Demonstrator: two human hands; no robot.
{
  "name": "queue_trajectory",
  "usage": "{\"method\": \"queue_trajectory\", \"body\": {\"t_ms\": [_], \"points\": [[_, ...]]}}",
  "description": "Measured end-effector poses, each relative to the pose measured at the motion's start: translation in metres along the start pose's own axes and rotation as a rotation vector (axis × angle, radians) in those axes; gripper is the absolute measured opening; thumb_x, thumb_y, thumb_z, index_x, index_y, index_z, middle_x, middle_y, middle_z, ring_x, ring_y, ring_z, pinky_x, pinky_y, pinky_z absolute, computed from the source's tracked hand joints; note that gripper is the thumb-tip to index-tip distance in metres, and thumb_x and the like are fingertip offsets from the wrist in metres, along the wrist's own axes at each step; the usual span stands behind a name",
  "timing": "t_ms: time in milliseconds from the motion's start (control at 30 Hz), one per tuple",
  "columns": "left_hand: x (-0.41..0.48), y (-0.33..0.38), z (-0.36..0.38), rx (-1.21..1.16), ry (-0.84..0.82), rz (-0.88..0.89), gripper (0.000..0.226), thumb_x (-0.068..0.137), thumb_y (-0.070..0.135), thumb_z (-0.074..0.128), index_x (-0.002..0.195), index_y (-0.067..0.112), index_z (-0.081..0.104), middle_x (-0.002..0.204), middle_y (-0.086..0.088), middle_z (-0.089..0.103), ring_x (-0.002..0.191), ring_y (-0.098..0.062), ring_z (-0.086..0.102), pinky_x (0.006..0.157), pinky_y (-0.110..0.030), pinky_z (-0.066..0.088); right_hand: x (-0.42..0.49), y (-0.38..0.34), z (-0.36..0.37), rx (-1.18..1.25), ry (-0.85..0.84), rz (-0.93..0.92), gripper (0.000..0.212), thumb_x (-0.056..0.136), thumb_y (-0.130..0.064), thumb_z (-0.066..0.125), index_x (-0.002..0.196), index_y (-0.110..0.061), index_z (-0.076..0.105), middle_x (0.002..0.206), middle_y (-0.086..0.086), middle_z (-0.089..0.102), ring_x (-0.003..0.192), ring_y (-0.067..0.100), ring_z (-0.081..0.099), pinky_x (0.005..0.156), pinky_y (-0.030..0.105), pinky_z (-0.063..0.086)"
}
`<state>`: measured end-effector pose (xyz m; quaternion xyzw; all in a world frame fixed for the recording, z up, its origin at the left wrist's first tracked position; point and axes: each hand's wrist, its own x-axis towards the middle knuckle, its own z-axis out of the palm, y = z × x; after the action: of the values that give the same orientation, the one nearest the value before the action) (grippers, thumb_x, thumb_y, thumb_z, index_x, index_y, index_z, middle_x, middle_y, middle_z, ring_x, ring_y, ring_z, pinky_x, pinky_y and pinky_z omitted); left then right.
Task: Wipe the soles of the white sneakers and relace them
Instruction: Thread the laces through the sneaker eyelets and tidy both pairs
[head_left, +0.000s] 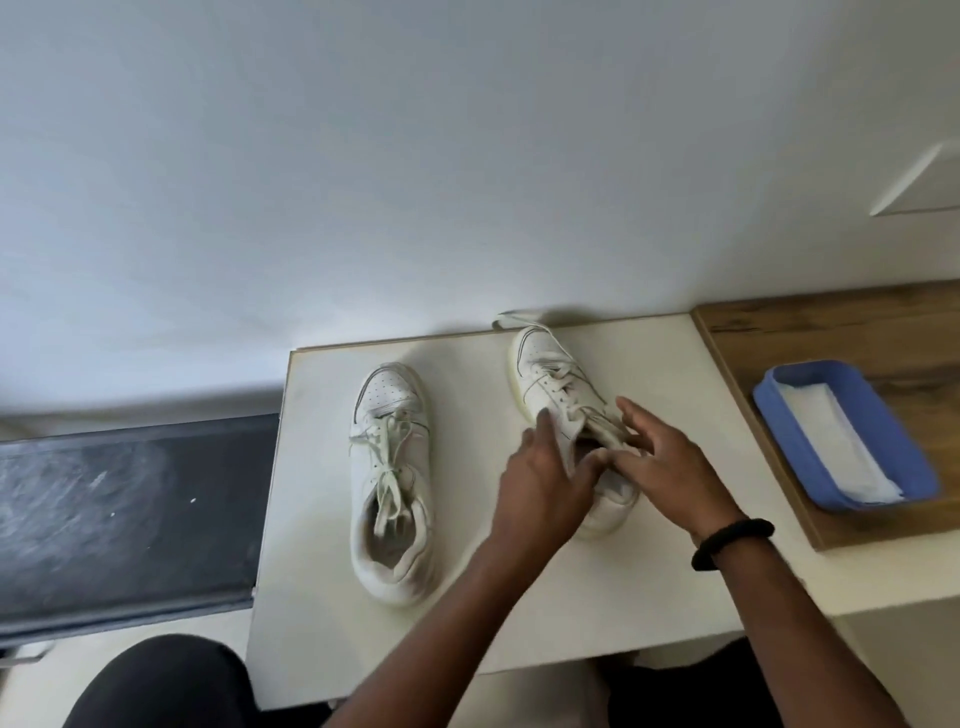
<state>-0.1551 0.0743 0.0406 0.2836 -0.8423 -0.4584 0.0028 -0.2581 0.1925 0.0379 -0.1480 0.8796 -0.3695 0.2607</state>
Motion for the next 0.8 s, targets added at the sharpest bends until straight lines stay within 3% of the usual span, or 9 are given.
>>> {"method": "queue_trajectory", "body": {"t_ms": [67, 200, 367, 533, 800], "points": [[0.01, 0.001, 0.013, 0.064, -0.012, -0.029, 0.07, 0.105, 0.035, 0.052, 0.162, 0.01, 0.019, 0.136, -0.022, 0.062, 0.12, -0.042, 0.061, 0.094, -0.044, 0.047, 0.001, -0.003, 0.007, -0.107, -0.05, 0.018, 0.066, 0.093, -0.024, 0.064, 0.153, -0.032, 0.039, 0.147, 0.0, 0.055, 0.132, 0.021, 0.053, 0.102, 0.027, 0.043], [0.007, -0.01, 0.013, 0.236, 0.027, -0.028, 0.065, 0.108, 0.023, 0.039, 0.165, 0.01, 0.01, 0.121, -0.025, 0.068, 0.106, -0.044, 0.063, 0.084, -0.045, 0.045, -0.005, -0.014, 0.023, -0.255, -0.027, 0.035, 0.063, 0.094, -0.025, 0.06, 0.153, -0.03, 0.039, 0.145, 0.013, 0.056, 0.129, 0.034, 0.054, 0.104, 0.037, 0.046], [-0.022, -0.038, -0.013, 0.267, 0.025, -0.02, 0.064, 0.109, 0.024, 0.038, 0.165, 0.01, 0.01, 0.116, -0.024, 0.071, 0.1, -0.043, 0.065, 0.077, -0.043, 0.044, -0.037, -0.035, 0.052, -0.323, -0.084, -0.005, 0.064, 0.093, -0.024, 0.057, 0.154, -0.025, 0.038, 0.141, 0.015, 0.059, 0.129, 0.033, 0.054, 0.098, 0.031, 0.043], [-0.046, -0.061, -0.037, 0.225, 0.033, -0.036, 0.068, 0.109, 0.022, 0.039, 0.165, 0.008, 0.003, 0.114, -0.021, 0.07, 0.097, -0.037, 0.067, 0.07, -0.032, 0.036, -0.059, -0.051, 0.088, -0.391, -0.085, -0.058, 0.067, 0.091, -0.022, 0.054, 0.155, -0.022, 0.034, 0.135, 0.015, 0.061, 0.12, 0.036, 0.06, 0.096, 0.038, 0.05], [-0.054, -0.078, -0.043, 0.208, 0.049, -0.011, 0.068, 0.11, 0.022, 0.038, 0.165, 0.009, 0.0, 0.123, -0.021, 0.068, 0.103, -0.033, 0.066, 0.073, -0.026, 0.034, -0.069, -0.05, 0.106, -0.401, -0.065, -0.089, 0.067, 0.092, -0.017, 0.048, 0.156, -0.022, 0.029, 0.149, 0.009, 0.051, 0.122, 0.032, 0.058, 0.097, 0.038, 0.05]]}}
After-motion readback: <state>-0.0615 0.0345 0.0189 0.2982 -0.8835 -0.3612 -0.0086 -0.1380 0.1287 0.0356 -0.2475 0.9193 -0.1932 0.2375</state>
